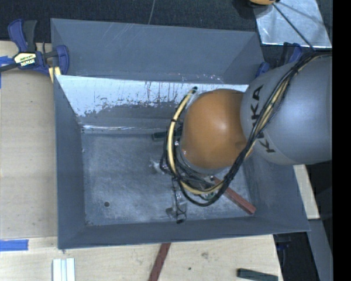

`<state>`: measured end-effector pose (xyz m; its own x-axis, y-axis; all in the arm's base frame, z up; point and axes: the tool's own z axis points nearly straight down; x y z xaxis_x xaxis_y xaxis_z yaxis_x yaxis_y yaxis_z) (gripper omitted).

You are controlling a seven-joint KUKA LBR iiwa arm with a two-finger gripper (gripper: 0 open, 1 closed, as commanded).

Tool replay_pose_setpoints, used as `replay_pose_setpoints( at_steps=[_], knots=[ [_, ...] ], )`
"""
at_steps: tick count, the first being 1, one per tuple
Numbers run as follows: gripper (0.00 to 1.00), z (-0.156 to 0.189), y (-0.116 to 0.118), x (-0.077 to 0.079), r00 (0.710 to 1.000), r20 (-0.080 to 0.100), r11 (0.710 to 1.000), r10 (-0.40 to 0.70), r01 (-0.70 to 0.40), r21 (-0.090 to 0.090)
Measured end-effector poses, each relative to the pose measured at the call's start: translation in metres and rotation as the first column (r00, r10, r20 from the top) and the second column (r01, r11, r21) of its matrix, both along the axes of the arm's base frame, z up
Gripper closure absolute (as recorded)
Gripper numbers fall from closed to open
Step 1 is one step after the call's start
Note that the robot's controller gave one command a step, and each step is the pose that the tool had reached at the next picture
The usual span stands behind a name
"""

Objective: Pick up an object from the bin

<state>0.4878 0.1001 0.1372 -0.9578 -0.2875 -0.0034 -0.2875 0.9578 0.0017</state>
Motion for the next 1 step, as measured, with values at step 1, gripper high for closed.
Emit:
replay_pose_setpoints(
  at_steps=[1],
  knots=[
    [0.0,-0.015,-0.033,0.0129,0.984,0.001,0.984,0.18,-0.18,-0.003]
  ],
)
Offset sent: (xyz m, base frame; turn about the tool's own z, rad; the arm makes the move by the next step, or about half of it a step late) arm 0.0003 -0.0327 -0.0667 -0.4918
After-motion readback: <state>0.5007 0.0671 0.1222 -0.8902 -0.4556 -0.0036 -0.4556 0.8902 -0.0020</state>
